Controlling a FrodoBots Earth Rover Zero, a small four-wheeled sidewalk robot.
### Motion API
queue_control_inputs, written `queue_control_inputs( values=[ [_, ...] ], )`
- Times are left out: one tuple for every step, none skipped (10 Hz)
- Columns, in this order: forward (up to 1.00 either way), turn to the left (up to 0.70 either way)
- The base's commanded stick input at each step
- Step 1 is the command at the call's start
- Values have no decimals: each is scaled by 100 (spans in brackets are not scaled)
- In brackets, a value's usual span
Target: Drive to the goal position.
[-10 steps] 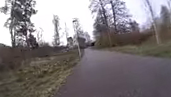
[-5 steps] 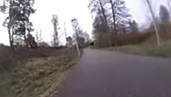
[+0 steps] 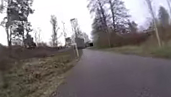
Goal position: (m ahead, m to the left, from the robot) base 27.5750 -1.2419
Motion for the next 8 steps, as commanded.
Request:
queue_control_inputs(
  values=[
    [70,0],
    [70,0],
    [70,0],
    [70,0],
    [70,0],
    [70,0],
    [70,0],
    [70,0]
  ],
)
